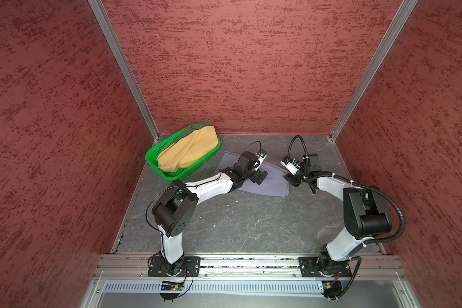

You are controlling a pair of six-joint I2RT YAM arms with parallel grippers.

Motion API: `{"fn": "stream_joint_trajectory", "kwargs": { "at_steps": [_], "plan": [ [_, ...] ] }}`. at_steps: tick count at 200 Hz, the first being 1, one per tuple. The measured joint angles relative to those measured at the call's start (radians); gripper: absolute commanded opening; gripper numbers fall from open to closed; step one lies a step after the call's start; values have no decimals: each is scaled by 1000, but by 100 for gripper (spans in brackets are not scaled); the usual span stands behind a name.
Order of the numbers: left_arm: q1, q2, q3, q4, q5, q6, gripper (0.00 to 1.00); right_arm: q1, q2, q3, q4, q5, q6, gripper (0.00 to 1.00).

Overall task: Fold and stack skirts
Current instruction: Pick up the skirt from the center of the table.

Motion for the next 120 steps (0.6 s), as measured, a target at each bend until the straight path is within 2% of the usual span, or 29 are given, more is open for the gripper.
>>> {"fn": "stream_joint_trajectory", "kwargs": {
  "at_steps": [20,30,62,104,120],
  "plan": [
    [-24,-13,-75,84,29,75,99,-8,34,14,-11,-1,-5,47],
    [-37,-13,-97,104,41,106,99,-13,46,27,-16,-3,-8,41],
    [-76,-13,-111,136,71,182,99,-20,50,53,-21,-36,-18,0],
    [-114,-13,-183,258,125,288,100,-25,50,88,-46,-76,-24,0],
    [-128,-13,-232,302,140,332,99,-25,50,98,-47,-79,-23,16]
  ]
}}
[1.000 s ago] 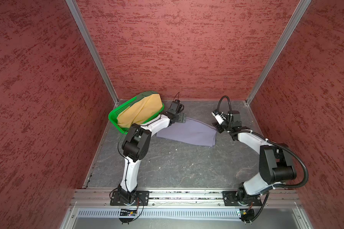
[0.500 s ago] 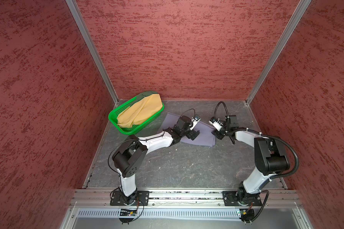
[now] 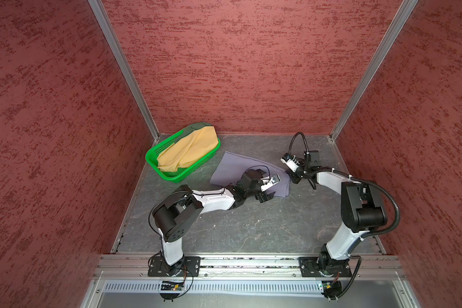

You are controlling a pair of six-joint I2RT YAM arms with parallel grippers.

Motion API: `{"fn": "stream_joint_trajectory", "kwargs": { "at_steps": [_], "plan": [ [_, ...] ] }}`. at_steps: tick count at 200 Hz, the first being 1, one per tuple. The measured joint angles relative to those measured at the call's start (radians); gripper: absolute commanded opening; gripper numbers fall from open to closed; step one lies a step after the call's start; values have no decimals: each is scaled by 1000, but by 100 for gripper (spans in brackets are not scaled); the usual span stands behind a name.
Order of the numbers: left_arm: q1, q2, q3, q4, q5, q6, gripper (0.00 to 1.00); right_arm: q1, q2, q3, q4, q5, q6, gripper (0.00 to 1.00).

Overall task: Fold and stack skirts
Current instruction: Pick up the skirt from the center of the table.

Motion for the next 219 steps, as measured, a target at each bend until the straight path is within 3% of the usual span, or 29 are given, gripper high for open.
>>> {"fn": "stream_joint_trajectory", "kwargs": {
  "at_steps": [21,66,133,149,219],
  "plan": [
    [-13,0,-14,7,13,42,99,0,0,2,-8,-2,-3,29],
    [-40,13,11,14,31,124,100,0,0,6,-70,-2,-9,31],
    [-100,100,70,-40,36,226,97,0,50,43,-133,-14,-15,17],
    [-102,115,86,-64,39,238,96,0,59,56,-138,-16,-24,0],
    [-102,177,169,-128,40,280,91,-1,61,84,-137,-17,-16,0]
  ]
}}
